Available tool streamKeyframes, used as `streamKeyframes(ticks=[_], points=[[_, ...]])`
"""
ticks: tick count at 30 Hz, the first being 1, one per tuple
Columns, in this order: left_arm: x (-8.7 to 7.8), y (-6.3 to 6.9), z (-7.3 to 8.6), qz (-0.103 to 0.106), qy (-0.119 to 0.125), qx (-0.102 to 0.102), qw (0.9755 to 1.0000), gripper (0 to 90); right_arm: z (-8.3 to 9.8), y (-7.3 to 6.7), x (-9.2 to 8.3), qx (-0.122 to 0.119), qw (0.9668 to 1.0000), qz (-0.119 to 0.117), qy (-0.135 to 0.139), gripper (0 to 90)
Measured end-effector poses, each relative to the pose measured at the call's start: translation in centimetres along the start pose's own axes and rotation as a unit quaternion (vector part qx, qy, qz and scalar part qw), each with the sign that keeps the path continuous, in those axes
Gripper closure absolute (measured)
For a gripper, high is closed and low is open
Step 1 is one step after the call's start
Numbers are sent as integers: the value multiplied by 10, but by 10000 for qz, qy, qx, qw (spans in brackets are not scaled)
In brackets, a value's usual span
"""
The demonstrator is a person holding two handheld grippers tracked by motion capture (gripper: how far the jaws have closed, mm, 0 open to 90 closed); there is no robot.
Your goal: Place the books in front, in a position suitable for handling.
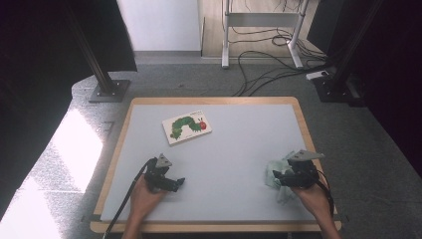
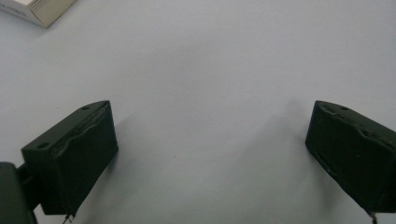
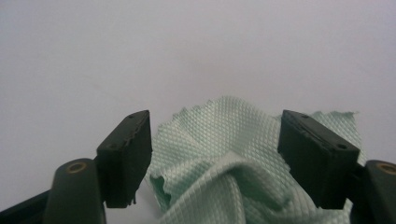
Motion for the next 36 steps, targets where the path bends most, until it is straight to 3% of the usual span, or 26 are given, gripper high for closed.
streamKeyframes(ticks=[22, 26, 32, 36], points=[[0, 0, 0, 9, 5, -5, 10000, 19, -29, -27, 37, -321, 9986, -420, -37, 122], [0, 0, 0, 5, 3, -5, 10000, 19, -36, -31, 46, -352, 9980, -522, -8, 65], [0, 0, 0, 0, -4, 2, 10000, 19, -45, -38, 64, -524, 9961, -658, -280, 28], [0, 0, 0, 8, -7, 4, 10000, 19, -53, -42, 77, -646, 9954, -638, -289, 18]])
Point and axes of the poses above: each handheld gripper's, and its own axes: x roughly forward along the jaws, z roughly out of its underside, y roughly to its right, the point moved 4 cm from there along x, roughly forward along the jaws, and after that the axes turned 6 degrees about x, right-handed, at the moved point
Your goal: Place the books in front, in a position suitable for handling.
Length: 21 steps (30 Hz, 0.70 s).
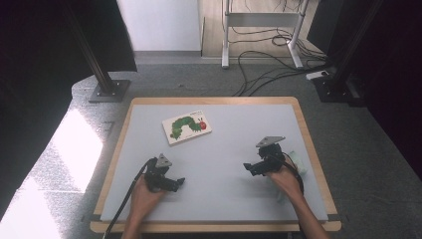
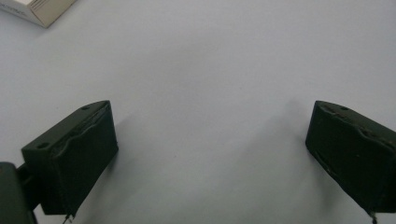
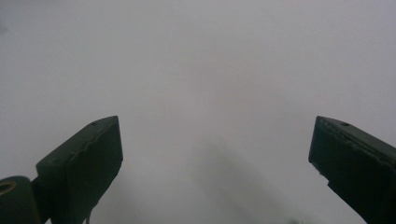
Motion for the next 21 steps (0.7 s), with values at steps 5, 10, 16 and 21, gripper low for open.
streamKeyframes(ticks=[5, 10, 16, 21], points=[[0, 0, 0, 10, 2, -10, 10000, 17, -13, 0, 13, -55, 10000, -12, 46, 4], [0, -1, 0, 20, -1, -23, 10000, 16, -23, -1, 28, 63, 9994, -327, 18, 0], [-1, -12, 0, -111, 28, -191, 9998, 32, -32, -3, 44, -93, 9994, -320, 68, 0], [-3, -28, 0, -131, 196, -369, 9990, 6, -37, -8, 58, -139, 9993, -342, 67, 0]])
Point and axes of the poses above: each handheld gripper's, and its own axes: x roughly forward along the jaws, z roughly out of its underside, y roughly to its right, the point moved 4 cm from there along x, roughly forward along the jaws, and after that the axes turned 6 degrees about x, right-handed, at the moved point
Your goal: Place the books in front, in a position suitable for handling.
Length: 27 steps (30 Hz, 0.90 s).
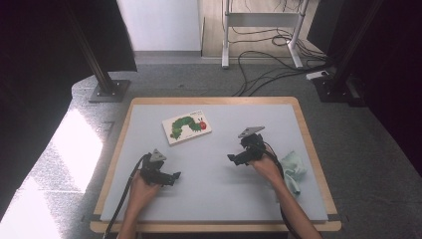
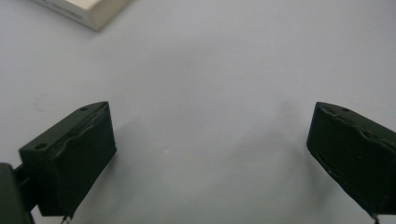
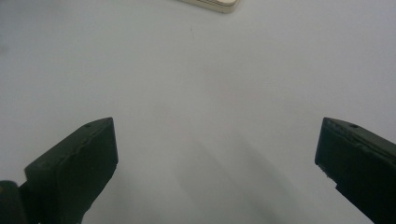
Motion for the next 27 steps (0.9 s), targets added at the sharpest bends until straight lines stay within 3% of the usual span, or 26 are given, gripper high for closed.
streamKeyframes(ticks=[2, 6, 14, 17, 19, 20, 21, 24, 27], points=[[1, -5, -2, 119, -72, -56, 9999, 0, -3, -1, 7, 3, 10000, -19, 35, 0], [10, -14, -11, -12, -443, 261, 9987, 0, -10, -2, 19, 2, 10000, -11, 76, 0], [16, -32, -32, 121, -186, 23, 9998, 0, -31, -7, 42, -191, 9997, -33, 148, 0], [20, -37, -37, 27, -168, 96, 9998, 0, -36, -6, 51, -111, 9997, -81, 194, 0], [25, -42, -39, 63, -371, 113, 9992, 0, -39, -5, 57, -107, 9997, -109, 212, 9], [27, -44, -40, -18, -444, 192, 9988, 0, -40, -5, 60, -79, 9997, -127, 192, 13], [29, -45, -41, -81, -389, 247, 9989, 0, -42, -4, 64, -95, 9997, -138, 192, 14], [32, -51, -41, 73, -179, 29, 9998, 0, -46, -3, 74, -76, 9995, -201, 215, 19], [36, -56, -39, 29, -176, -27, 9998, 0, -49, -2, 84, -9, 9993, -289, 217, 23]])
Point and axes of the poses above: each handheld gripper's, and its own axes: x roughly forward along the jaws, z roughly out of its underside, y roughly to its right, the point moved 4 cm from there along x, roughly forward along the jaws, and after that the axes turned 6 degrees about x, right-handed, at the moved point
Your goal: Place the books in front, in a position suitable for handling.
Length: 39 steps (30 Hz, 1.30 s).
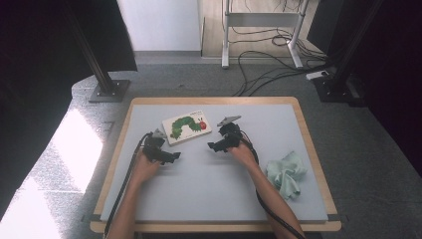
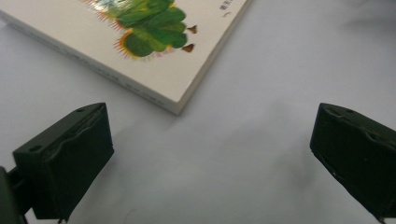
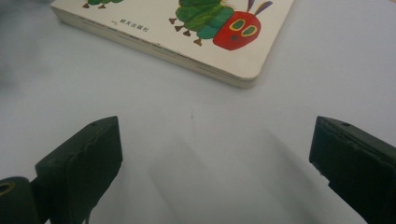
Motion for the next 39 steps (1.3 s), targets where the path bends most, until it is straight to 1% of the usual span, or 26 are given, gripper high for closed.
streamKeyframes(ticks=[4, 6, 7, 8, 9, 10, 11, 12, 13, 15, 17, 18, 19, 22, 25, 26, 28, 31, 33, 39], points=[[4, -2, 1, -8, 59, -61, 10000, 0, -5, 4, 15, 9, 10000, -21, -57, 28], [6, -2, 0, -30, 110, -38, 9999, 0, -8, 6, 21, 11, 10000, -11, -60, 30], [6, -2, -1, -39, 103, -34, 9999, 0, -10, 6, 24, 17, 10000, -14, -61, 30], [8, -2, -2, 6, 12, -24, 10000, 0, -11, 7, 27, 13, 9999, 3, -106, 26], [9, -2, -4, -33, -71, 56, 10000, 0, -14, 7, 29, -24, 9999, 19, -113, 31], [11, -1, -6, -40, -153, 140, 9998, 0, -16, 7, 30, -10, 9999, -1, -106, 30], [13, 0, -8, -45, -111, 192, 9997, 0, -17, 7, 32, -3, 9999, -19, -102, 31], [15, 0, -9, 31, -40, 157, 9999, 0, -19, 7, 34, -29, 9999, -29, -111, 32], [16, 0, -9, 15, -20, 127, 9999, 0, -21, 6, 36, -40, 9999, -38, -129, 33], [14, -1, -8, 82, 22, 50, 10000, 0, -23, 4, 40, -78, 9998, -106, -118, 30], [14, -3, -8, 181, 90, -52, 9998, 0, -25, 2, 43, -179, 9997, -54, -181, 20], [14, -3, -8, 191, 98, -72, 9997, 0, -26, 0, 45, -195, 9996, -22, -200, 19], [14, -3, -8, 185, 95, -67, 9998, 0, -26, -1, 46, -237, 9995, 6, -208, 20], [15, -1, -8, 95, 37, 28, 9999, 0, -29, -5, 48, -259, 9994, -146, -179, 40], [15, 1, -9, 63, 22, 105, 9999, 0, -30, -7, 50, -168, 9996, -182, -161, 34], [15, 1, -9, 58, 27, 113, 9999, 10, -30, -7, 49, -95, 9997, -184, -133, 43], [15, 1, -9, 55, 34, 80, 9999, 14, -30, -6, 48, 19, 9998, -181, -71, 67], [15, 1, -9, 83, 56, 35, 9999, 14, -30, -4, 46, 224, 9994, -244, 10, 91], [15, 1, -9, 79, 57, 32, 9999, 13, -30, -4, 45, 247, 9994, -253, 36, 103], [14, 5, -8, 81, 22, 52, 10000, 0, -25, -6, 41, 239, 9992, -303, 43, 104]])
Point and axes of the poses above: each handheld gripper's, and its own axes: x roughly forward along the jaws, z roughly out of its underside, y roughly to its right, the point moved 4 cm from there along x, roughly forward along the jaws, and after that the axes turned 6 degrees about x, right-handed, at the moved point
